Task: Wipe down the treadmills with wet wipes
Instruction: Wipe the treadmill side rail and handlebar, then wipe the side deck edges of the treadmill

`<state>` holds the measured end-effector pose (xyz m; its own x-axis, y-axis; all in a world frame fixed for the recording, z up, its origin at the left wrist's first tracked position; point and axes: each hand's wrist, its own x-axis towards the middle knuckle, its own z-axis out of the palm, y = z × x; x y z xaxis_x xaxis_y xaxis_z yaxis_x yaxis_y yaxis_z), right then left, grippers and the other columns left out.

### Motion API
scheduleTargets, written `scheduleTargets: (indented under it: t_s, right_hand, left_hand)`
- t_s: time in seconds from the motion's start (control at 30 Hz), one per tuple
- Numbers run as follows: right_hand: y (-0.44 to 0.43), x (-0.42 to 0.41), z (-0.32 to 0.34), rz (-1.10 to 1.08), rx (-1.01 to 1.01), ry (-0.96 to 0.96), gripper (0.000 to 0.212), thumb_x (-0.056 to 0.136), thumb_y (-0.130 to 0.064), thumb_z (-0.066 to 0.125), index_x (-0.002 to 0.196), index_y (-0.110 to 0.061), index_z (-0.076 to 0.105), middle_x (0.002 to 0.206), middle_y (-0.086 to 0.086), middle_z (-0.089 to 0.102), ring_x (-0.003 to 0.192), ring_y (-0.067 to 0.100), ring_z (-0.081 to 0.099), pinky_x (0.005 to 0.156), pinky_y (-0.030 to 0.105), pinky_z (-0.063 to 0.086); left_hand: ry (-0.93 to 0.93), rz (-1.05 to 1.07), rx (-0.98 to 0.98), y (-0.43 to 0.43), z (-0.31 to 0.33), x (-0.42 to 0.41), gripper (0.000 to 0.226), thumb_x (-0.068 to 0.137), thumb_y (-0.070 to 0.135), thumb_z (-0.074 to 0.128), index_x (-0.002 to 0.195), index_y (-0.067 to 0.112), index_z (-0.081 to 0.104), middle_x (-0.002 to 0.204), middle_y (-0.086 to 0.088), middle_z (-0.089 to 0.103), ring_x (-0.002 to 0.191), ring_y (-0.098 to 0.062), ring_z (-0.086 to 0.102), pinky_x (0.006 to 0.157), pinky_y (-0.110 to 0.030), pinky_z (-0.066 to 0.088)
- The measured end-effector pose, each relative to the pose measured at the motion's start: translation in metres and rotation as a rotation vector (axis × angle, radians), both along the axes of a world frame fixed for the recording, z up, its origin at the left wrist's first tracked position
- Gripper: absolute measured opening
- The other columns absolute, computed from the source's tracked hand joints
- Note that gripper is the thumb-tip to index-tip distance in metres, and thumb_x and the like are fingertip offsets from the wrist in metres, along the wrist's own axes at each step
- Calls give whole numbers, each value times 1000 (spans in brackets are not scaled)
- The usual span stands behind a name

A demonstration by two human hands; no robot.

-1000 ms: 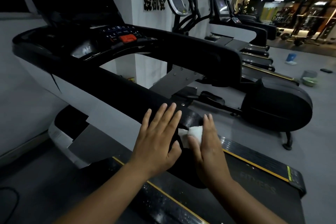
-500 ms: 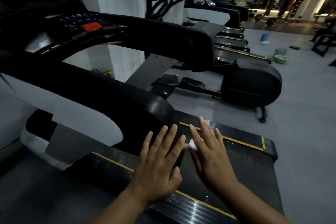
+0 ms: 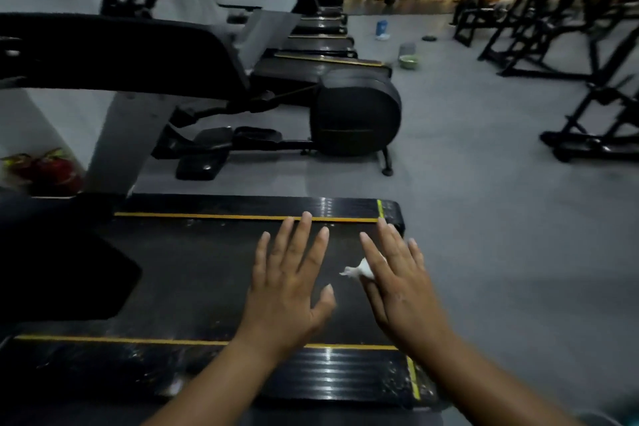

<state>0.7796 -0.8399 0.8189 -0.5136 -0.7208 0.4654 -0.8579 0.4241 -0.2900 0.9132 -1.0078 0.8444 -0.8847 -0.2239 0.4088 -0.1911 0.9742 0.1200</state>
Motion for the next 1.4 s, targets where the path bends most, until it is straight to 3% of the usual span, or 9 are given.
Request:
scheduleTargets:
  t_s: [0.23,0.4,0.63,0.73,0.87,1.0,1.23,1.4]
  right_hand:
    - [136,-61,-56,-176,39,-115,56,103,-36,36,156,-21,28,167,9,18,151,29,27,119,51,21]
    - [183,-76,-91,-271,62,-192,56,102,-37,36,155,-19,31,166,11,21,150,30,27,120,52,21]
    - [213,-82,-156,-431,146,-323,55,102,-39,43,150,-13,40,159,19,33,139,38,41,108,55,39]
    - [222,-82,-185,-498,171,-370,54,102,-46,39,145,-15,49,135,17,54,113,36,55,91,48,49]
    - [230,-86,-233,-509,219,-375,52,98,-44,44,141,-17,55,94,7,51,78,23,48,63,34,42]
    - [237,-103,-314,-460,255,-409,52,97,-41,43,140,-15,54,88,5,52,71,16,44,58,28,36]
    - [235,-141,-487,-392,265,-463,50,94,-30,57,142,-19,48,95,7,52,77,17,48,54,30,46]
    - [230,-154,-598,-326,270,-504,47,89,-10,67,135,-13,59,107,9,57,87,23,57,66,31,51]
  left_hand:
    - [-166,-55,56,106,-47,-79,80,88,48,45,160,18,27,170,-7,11,157,-27,9,122,-53,10]
    - [-267,-131,66,139,-83,-105,78,89,48,45,160,19,29,169,-8,13,156,-26,10,123,-53,11]
    - [-427,-281,133,156,-157,-144,78,89,50,41,160,22,27,170,-5,10,157,-25,8,122,-52,9]
    - [-472,-316,157,163,-192,-159,77,89,50,41,160,22,27,170,-5,10,157,-25,8,123,-50,7]
    - [-506,-325,194,176,-243,-170,77,89,49,43,159,20,28,169,-7,13,156,-26,12,122,-50,9]
    - [-550,-299,207,190,-328,-186,75,91,49,40,159,20,28,169,-7,13,156,-25,11,123,-50,10]
    - [-674,-260,209,206,-518,-213,77,91,54,28,162,23,21,170,-4,3,157,-24,0,126,-51,9]
    - [-669,-253,218,207,-628,-227,77,92,54,26,162,22,20,170,-2,0,157,-20,-4,126,-49,8]
